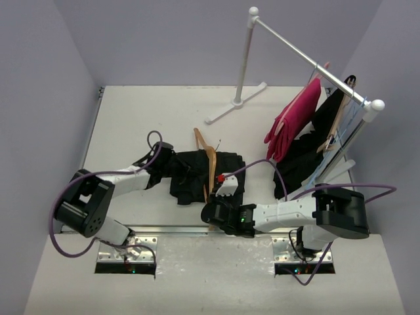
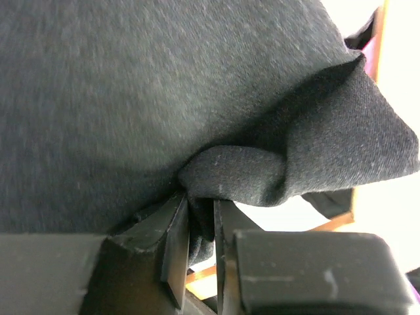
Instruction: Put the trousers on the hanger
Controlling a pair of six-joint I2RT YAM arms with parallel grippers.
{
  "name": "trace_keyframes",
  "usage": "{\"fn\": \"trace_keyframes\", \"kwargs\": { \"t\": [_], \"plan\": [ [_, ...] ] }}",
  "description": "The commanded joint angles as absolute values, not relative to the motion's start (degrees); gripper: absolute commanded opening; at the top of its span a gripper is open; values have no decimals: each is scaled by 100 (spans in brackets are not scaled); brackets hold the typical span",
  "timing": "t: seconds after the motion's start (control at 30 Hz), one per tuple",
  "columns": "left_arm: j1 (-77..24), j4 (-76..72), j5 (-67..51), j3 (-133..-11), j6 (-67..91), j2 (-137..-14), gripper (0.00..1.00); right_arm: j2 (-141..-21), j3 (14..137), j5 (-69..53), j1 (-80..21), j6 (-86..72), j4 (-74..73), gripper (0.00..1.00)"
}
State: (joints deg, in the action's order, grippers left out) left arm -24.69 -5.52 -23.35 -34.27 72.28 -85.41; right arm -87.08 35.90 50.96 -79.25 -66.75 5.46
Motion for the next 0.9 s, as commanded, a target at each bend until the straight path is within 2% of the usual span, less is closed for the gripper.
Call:
{"fn": "trace_keyframes", "kwargs": {
  "t": [0.0, 0.1, 0.13, 0.23, 0.3, 0.47, 0.57, 0.7, 0.8, 0.83, 0.87],
  "plan": [
    [-2723, -1012, -2970, -3793, 7204, -8983, 26, -8431, 3394, 5187, -7844, -5934, 1560, 0],
    [-2741, -1042, -2980, -3869, 7106, -8995, 63, -8404, 3349, 5039, -7796, -5913, 1578, 0],
    [-2735, -1024, -2944, -3918, 7009, -8935, 70, -8410, 3349, 5051, -7796, -5943, 1517, 0],
    [-2733, -478, -2707, -4308, 6538, -8752, 81, -8428, 3331, 5133, -7804, -6286, 1211, 0],
    [-2733, 47, -2571, -4533, 6226, -8573, 84, -8403, 3341, 5187, -7799, -6581, 941, 0],
    [-2725, 998, -1704, -4853, 5347, -7966, 84, -8479, 3708, 5441, -7801, -7394, -292, 0],
    [-2660, 1331, -1340, -4858, 4954, -7566, 81, -8459, 3763, 5480, -7797, -7558, -501, 0],
    [-2447, 1469, -976, -4843, 4166, -7172, 64, -8420, 3709, 5441, -7796, -7595, -501, 0],
    [-2181, 1616, -852, -4613, 3846, -7213, 44, -8420, 3725, 5383, -7804, -7569, -501, 0],
    [-2163, 1626, -844, -4597, 3810, -7250, 43, -8420, 3733, 5379, -7805, -7567, -501, 0],
    [-2150, 1744, -696, -4555, 3782, -7342, 30, -8420, 3753, 5361, -7799, -7532, -501, 0]
  ]
}}
